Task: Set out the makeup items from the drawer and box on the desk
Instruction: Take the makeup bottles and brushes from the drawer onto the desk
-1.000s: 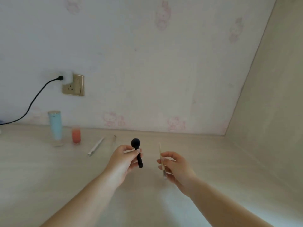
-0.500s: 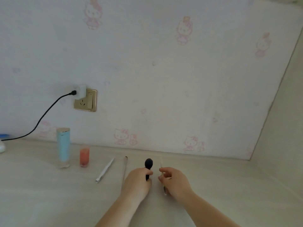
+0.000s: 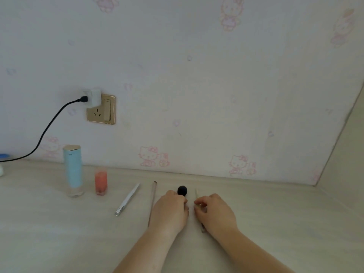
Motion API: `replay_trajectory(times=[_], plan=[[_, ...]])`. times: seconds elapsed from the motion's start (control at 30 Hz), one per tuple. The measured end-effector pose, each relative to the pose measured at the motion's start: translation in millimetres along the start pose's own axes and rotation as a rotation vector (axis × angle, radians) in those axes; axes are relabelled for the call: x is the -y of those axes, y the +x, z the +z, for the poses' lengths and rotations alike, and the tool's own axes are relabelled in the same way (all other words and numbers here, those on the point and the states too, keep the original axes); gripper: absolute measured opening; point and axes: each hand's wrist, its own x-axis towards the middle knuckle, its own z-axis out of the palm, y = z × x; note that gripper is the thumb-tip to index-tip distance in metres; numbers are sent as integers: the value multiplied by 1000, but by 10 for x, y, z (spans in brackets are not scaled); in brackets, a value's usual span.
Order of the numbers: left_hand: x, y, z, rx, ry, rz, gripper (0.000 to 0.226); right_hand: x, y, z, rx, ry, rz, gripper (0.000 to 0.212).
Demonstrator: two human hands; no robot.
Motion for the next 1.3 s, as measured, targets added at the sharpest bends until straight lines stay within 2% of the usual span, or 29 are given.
replay_trajectory(times=[0.07, 0.27, 0.43, 0.67, 1.0, 1.17, 1.3], plan=[[46, -8, -10, 20, -19, -37, 32, 16, -3, 53, 10, -9, 1, 29], [58, 31, -60, -3, -45, -46, 39, 0, 41, 60, -91, 53, -27, 36], [17, -28, -133, -88, -127, -84, 46, -58, -11, -5, -230, 406, 27, 37], [-283, -526, -366, -151, -168, 37, 40, -357, -464, -575, -128, 356, -41, 36], [-1310, -1720, -621, 158, -326, 277, 33, -900, -2144, -1462, -69, 195, -47, 31], [-1858, -2508, -453, 421, -179, 434, 42, -1268, -3114, -1680, -64, 226, 34, 23], [-2166, -3066, -237, 543, -88, 581, 45, -1666, -3839, -1727, -74, 271, 143, 26]])
